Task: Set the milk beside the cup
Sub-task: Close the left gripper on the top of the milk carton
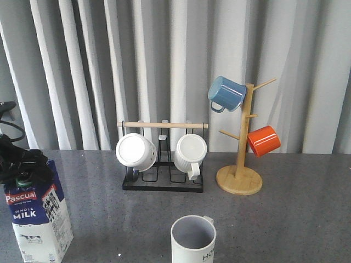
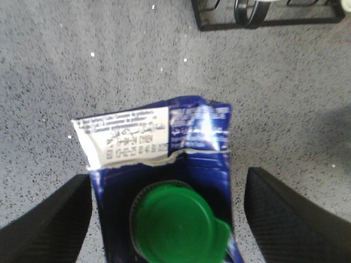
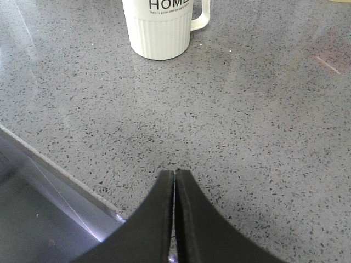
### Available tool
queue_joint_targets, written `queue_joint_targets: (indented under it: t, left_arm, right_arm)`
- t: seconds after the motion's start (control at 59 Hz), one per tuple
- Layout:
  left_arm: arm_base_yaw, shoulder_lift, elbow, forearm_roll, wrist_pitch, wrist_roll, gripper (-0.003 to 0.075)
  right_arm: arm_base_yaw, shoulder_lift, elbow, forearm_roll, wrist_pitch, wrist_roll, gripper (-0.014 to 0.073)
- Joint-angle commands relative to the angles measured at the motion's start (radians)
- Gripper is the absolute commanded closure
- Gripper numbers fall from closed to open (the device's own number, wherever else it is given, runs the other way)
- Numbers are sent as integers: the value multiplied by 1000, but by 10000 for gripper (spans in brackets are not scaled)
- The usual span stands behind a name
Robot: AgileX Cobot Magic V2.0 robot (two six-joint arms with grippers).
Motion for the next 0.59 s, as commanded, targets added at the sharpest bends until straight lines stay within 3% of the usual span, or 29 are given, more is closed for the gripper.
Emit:
queue_joint_targets:
  t: [0.0,0.271,0.576]
  left_arm:
    - [-3,-8,-28,-23,-39,-8,168]
    - [-3,56,-28,-31,-32,-8,230]
    - [-3,37,-29,-57,-27,-8,464]
  right_arm:
    - [-1,3,-28,13,-52,2,597]
    - [-1,3,-28,13,-53,2,597]
    - [-1,3,-28,13,-53,2,597]
